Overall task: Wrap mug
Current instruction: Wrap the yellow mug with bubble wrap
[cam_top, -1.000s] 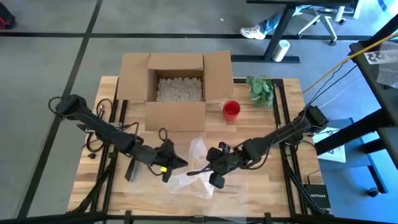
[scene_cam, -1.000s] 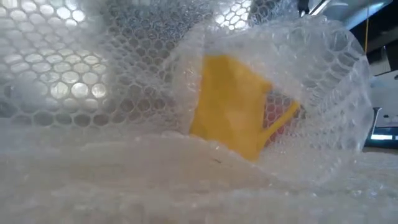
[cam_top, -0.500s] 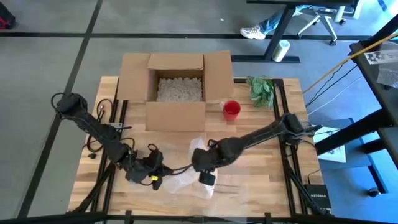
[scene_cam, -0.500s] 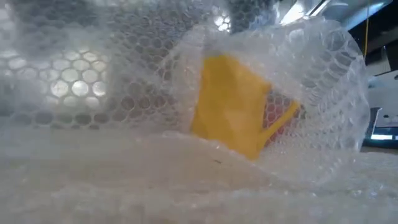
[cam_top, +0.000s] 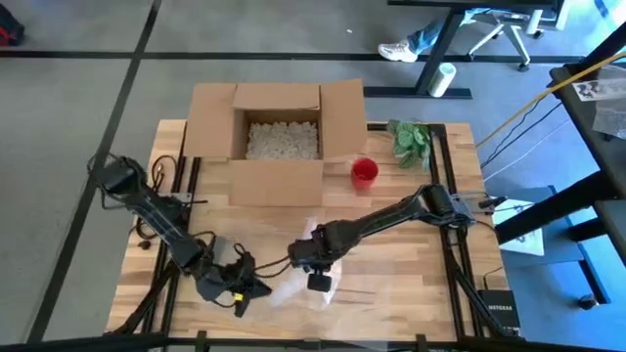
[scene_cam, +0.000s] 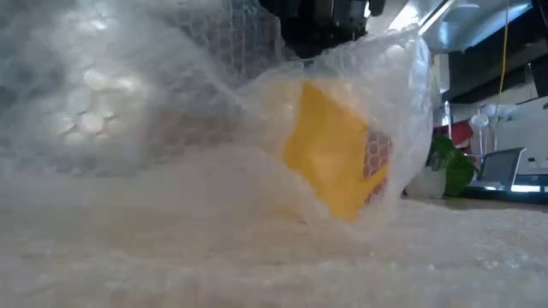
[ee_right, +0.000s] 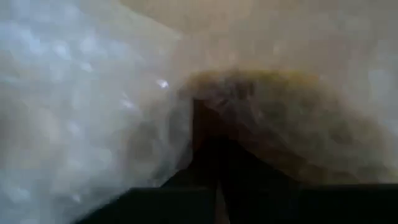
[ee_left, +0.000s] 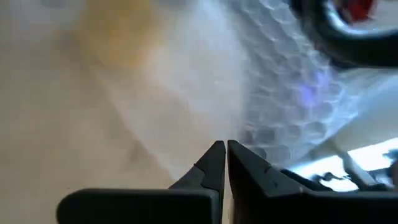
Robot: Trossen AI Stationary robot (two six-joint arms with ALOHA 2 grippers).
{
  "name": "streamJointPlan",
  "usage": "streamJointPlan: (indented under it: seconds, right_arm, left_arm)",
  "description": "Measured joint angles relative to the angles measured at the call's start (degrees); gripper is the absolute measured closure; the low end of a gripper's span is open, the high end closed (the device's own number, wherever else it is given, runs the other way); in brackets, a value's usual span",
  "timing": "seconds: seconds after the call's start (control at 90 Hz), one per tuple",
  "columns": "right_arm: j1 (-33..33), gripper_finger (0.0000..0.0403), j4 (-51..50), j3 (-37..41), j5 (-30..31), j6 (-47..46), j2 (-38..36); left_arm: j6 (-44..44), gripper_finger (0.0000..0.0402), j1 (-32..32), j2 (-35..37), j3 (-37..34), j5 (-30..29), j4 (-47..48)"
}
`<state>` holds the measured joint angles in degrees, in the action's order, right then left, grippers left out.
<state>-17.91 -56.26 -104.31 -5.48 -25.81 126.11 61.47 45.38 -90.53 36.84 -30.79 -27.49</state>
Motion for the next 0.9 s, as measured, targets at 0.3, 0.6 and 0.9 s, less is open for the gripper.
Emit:
streamJointPlan:
  seconds: [0.3,0.6,0.9]
  right_arm:
    - [0.0,0.0403,0.9,0.1,0.3,1.3,-0.2]
    - [0.0,0.0403,0.3,-0.7,1.3,1.7,-1.4]
    - [-0.1,0.0403,-9.8,-9.9,1.8,0.6,-2.0]
  left_arm:
    - [-10.7,0.0401,-4.1,-7.3,0.6,0.6,-19.3]
    - [-18.4,0.0401,-8.5,-7.5,2.4,0.6,-22.5]
    - [-18.0,0.0401,-11.7,-7.5,2.4,0.6,-21.2]
